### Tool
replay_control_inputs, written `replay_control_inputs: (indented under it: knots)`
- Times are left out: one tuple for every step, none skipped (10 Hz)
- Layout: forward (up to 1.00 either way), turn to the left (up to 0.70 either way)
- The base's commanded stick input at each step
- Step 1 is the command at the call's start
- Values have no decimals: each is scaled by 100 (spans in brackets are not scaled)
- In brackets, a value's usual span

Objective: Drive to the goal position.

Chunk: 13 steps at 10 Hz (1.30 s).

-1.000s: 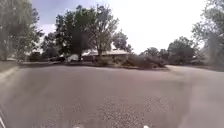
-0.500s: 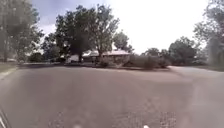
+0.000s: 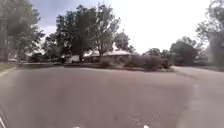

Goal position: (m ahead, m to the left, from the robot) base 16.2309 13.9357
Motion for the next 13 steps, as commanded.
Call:
replay_control_inputs:
  knots:
    - [70, 3]
    - [70, 3]
    - [70, 3]
    - [70, 3]
    - [70, 3]
    - [70, 3]
    - [70, 3]
    - [70, 3]
    - [70, 3]
    - [70, 3]
    - [70, 3]
    - [70, 3]
    - [70, 3]
